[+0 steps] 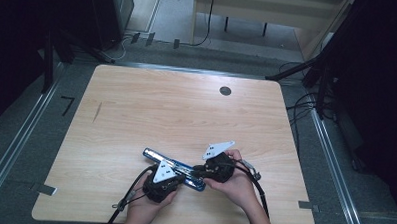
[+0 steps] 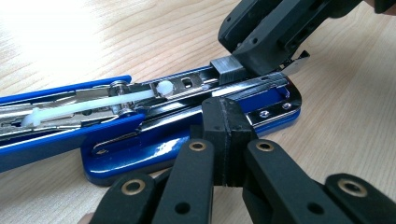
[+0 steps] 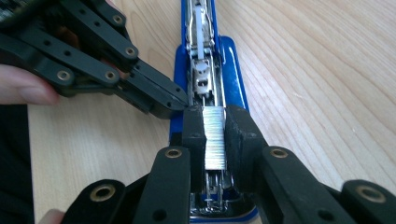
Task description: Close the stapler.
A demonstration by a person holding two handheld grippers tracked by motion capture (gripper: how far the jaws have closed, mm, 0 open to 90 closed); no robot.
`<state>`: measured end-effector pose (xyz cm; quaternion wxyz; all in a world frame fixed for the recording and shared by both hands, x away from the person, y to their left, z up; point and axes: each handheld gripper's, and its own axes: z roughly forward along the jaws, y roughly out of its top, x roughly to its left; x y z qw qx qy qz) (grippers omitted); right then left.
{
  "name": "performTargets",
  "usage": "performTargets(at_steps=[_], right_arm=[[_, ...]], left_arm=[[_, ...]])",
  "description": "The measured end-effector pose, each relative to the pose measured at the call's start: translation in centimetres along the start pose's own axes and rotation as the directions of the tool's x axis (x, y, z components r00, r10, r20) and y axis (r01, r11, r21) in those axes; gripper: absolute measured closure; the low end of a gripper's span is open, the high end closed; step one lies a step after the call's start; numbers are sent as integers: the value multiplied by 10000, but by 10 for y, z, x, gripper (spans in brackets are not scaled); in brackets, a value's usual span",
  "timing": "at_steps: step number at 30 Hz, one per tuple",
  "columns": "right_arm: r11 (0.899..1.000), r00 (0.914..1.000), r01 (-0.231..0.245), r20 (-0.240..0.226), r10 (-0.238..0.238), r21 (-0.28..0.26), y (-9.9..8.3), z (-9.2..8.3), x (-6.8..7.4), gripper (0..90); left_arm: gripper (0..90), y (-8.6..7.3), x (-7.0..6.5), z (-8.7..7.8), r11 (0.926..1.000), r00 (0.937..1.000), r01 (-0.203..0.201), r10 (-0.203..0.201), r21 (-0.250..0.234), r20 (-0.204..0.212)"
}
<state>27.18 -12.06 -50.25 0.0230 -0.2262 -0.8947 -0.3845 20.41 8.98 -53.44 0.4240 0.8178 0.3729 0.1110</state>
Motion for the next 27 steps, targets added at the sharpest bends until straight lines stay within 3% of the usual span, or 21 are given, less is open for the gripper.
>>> performTargets(at_steps=[6,11,27], right_arm=[[9995,9993,82,-375,-94,-317,1,-5,2,798],[9998,9991,151,-383,-154,-90,0,-2,1,798],[9998,9996,-131,-241,128,-123,0,-2,0,797]], left_arm=[[900,0,0,0,10000,10000,4,-4,-13,10],[900,0,0,0,10000,10000,1,-1,-16,6],[900,0,0,0,10000,10000,1,-1,-15,7]])
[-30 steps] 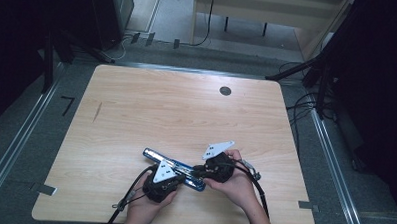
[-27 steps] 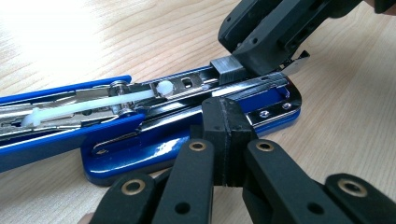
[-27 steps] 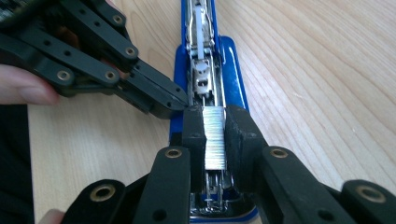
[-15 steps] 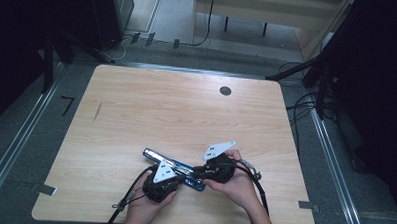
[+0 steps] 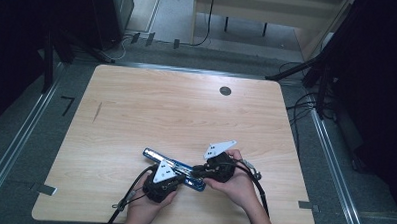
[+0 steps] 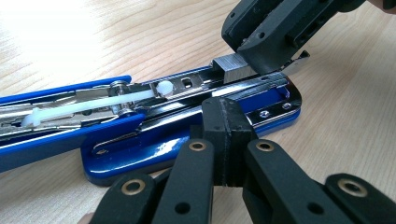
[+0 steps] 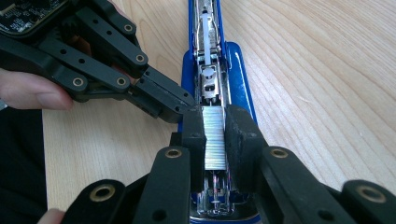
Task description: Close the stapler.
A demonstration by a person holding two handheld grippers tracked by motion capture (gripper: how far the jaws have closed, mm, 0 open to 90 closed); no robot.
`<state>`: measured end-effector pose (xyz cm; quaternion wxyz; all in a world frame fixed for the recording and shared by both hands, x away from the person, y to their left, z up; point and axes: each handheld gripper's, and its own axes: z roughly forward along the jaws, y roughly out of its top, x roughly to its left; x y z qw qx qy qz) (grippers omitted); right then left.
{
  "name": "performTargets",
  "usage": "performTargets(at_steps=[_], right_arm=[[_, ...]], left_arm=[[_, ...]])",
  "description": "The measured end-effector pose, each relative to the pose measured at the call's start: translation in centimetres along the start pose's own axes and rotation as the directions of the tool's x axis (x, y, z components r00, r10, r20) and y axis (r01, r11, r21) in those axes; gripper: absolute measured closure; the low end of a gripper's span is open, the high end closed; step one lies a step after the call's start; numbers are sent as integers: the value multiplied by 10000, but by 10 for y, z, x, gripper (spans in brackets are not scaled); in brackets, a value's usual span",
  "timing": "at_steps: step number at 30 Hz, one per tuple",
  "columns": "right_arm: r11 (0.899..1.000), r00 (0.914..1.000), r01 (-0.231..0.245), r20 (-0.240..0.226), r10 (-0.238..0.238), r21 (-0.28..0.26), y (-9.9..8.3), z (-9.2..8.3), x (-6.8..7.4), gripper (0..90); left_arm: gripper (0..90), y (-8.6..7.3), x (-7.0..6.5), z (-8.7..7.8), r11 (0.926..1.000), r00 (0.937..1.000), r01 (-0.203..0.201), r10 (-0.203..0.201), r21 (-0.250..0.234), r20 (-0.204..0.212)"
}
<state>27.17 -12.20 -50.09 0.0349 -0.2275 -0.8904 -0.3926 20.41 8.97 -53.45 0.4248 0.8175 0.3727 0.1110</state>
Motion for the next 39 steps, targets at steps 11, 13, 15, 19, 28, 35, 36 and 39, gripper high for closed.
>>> performTargets(at_steps=[11,13,15,19,28,35,36,39], right_arm=[[9979,9960,637,620,-644,140,4,4,10,796],[9973,9947,720,720,-728,144,5,5,11,796],[9965,9935,825,776,-833,143,5,6,12,794],[9952,9912,920,927,-948,339,4,9,12,700],[9961,9938,790,816,-756,-389,5,0,9,739],[9932,9908,1051,908,-1002,-510,4,3,15,877],[9919,9880,1217,1007,-1174,-373,4,7,16,878],[9903,9855,1367,1044,-1335,-241,4,12,19,890]], left_arm=[[900,0,0,0,10000,10000,-1,1,-4,-10],[900,0,0,0,10000,10000,9,-9,-11,-11],[900,0,0,0,10000,10000,13,-13,-14,-11],[900,0,0,0,10000,10000,7,-7,-12,-10],[900,0,0,0,10000,10000,20,-20,-16,1],[900,0,0,0,10000,10000,38,-38,-31,1],[900,0,0,0,10000,10000,14,-14,-12,2],[900,0,0,0,10000,10000,17,-17,-9,3]])
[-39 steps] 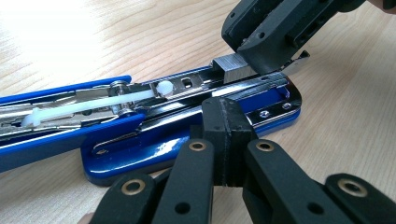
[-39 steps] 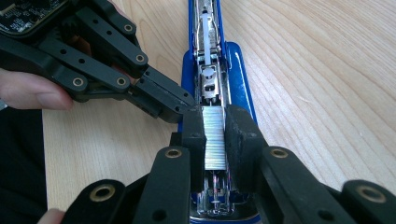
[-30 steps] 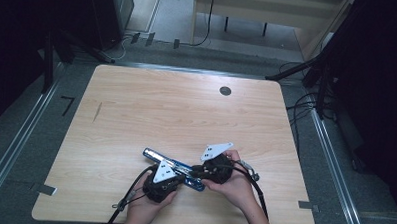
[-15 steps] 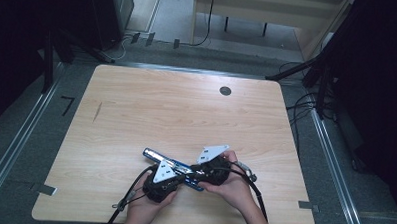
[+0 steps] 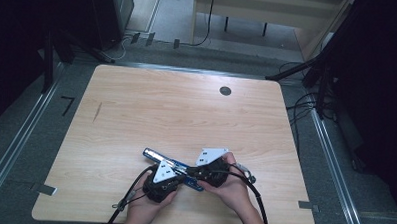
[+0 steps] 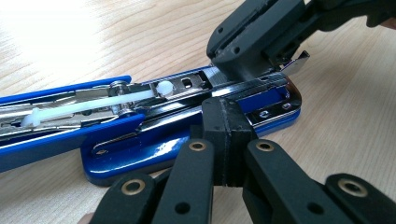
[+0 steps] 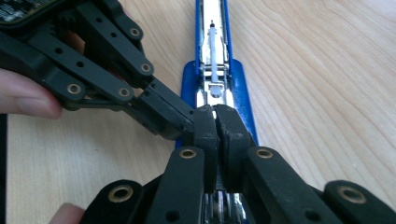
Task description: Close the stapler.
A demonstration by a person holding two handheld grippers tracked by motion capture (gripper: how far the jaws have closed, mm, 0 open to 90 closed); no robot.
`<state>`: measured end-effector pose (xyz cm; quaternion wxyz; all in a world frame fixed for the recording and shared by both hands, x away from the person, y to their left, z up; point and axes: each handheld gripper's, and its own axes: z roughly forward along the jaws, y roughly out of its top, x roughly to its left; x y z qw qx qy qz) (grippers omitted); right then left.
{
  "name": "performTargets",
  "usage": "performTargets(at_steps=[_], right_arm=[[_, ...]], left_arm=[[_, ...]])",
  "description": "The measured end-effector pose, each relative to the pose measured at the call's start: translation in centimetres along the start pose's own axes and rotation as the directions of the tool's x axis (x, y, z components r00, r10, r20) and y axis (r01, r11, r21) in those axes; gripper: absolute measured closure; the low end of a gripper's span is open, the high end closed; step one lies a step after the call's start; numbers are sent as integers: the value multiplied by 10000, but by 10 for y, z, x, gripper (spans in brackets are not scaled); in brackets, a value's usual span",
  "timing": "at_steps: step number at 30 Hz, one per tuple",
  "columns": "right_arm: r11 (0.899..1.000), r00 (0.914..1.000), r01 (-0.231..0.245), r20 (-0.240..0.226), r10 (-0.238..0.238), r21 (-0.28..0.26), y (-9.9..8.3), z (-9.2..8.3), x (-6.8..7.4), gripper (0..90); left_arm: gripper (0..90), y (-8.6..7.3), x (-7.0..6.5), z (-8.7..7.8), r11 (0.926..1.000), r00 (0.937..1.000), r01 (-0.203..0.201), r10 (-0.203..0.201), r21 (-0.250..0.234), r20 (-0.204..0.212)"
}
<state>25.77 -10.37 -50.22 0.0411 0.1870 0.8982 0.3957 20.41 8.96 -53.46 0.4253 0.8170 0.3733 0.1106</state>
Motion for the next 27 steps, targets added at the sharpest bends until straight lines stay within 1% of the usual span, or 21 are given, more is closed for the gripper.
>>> performTargets(at_steps=[4,5,7,9,11,12,13,16,17,19,20,22,23,25,27], right_arm=[[9998,10000,-71,-46,72,203,-1,-4,-3,900],[9996,9999,-113,64,111,245,-2,-6,-3,900],[9998,9996,-186,209,183,120,-2,-5,-4,900],[9996,9995,-267,147,268,-102,0,-1,-2,900],[9996,9999,-110,110,113,-277,2,6,2,900],[9991,9998,-4,182,12,-427,2,9,3,900],[9996,9995,-13,323,23,-299,3,10,4,900],[9997,9986,173,501,-165,-151,2,9,5,900],[9998,9985,199,517,-197,-40,2,8,4,900],[9997,9987,262,436,-263,17,1,5,2,900],[9997,9988,203,449,-208,101,0,4,3,900],[9996,9983,239,535,-245,122,0,3,4,900],[9994,9976,330,607,-334,79,1,2,3,900],[9996,9975,277,655,-273,-54,1,1,3,900],[9995,9982,29,596,-10,-318,1,-2,1,900]], left_arm=[[900,0,0,0,10000,10000,-10,10,24,-14],[900,0,0,0,10000,10000,-9,9,10,-1],[900,0,0,0,10000,10000,-13,13,27,-18],[900,0,0,0,10000,10000,-2,2,30,-21],[900,0,0,0,10000,10000,19,-19,-15,5],[900,0,0,0,10000,10000,10,-10,-10,-2],[900,0,0,0,10000,10000,3,-3,-7,-2],[900,0,0,0,10000,10000,-36,36,7,-5],[900,0,0,0,10000,10000,-19,19,4,-6],[900,0,0,0,10000,10000,-50,50,2,-6],[900,0,-1,0,9999,9999,-133,133,13,-93],[900,-1,-1,-2,9997,9995,-225,226,14,-215],[900,-1,-1,-2,9998,9995,-198,197,-43,-255],[900,-1,1,-5,9998,9998,-78,74,-196,-190],[900,-1,6,-9,9992,9997,246,-248,-319,-42]])
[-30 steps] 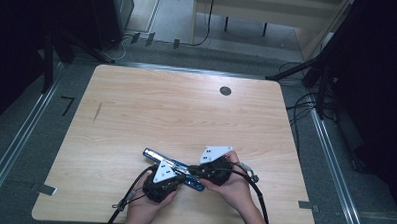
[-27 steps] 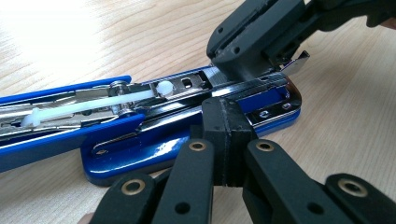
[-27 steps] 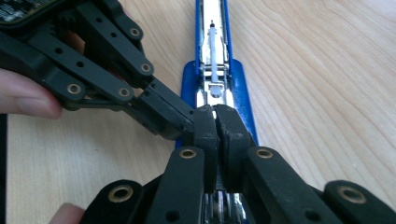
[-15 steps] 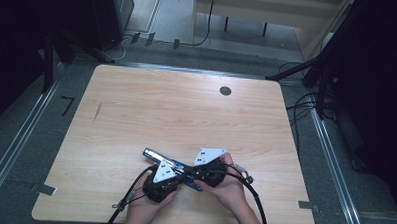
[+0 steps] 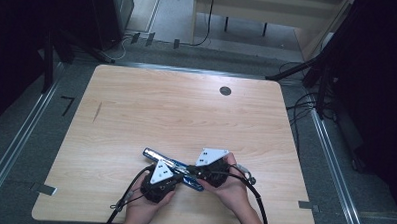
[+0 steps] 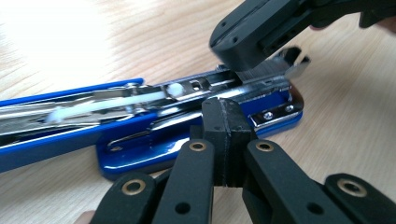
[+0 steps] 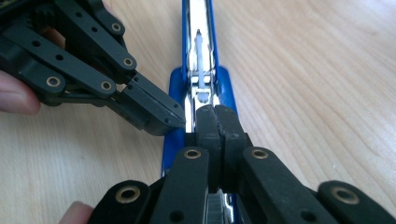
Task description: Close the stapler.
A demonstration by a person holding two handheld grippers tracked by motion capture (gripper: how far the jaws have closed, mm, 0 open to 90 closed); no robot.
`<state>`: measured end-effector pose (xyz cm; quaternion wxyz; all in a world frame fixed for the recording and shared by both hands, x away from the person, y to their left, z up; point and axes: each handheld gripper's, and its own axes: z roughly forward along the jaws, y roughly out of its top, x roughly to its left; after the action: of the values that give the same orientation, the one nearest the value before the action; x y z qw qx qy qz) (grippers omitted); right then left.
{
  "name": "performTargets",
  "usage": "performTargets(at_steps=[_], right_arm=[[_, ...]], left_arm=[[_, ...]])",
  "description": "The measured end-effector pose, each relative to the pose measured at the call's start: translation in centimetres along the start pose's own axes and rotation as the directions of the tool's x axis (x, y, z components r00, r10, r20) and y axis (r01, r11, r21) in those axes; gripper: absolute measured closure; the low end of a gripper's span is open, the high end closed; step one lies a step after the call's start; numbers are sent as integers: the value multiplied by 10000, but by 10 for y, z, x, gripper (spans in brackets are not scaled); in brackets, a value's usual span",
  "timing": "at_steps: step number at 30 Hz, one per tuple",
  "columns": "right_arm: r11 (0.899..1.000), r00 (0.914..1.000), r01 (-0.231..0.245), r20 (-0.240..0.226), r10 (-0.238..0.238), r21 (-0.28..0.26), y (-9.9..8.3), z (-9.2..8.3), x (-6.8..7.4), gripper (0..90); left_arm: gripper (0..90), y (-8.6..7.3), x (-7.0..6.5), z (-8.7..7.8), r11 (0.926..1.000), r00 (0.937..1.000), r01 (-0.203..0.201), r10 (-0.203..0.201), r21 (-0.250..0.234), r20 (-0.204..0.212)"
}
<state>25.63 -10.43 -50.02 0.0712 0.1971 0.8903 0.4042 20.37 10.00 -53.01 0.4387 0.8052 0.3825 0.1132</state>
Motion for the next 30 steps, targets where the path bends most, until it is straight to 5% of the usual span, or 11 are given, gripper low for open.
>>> performTargets(at_steps=[5,14,30], right_arm=[[9993,9998,-196,26,197,-334,0,-8,-3,900],[9957,9994,-328,117,339,-862,3,-20,-4,900],[9979,9999,-141,74,146,-629,16,-12,1,900]], left_arm=[[900,4,13,-15,9997,9980,-56,40,-254,-635],[900,-3,48,-41,9954,9866,766,-839,-569,-1397],[900,-15,65,-37,9932,9773,1156,-1114,131,-1803]])
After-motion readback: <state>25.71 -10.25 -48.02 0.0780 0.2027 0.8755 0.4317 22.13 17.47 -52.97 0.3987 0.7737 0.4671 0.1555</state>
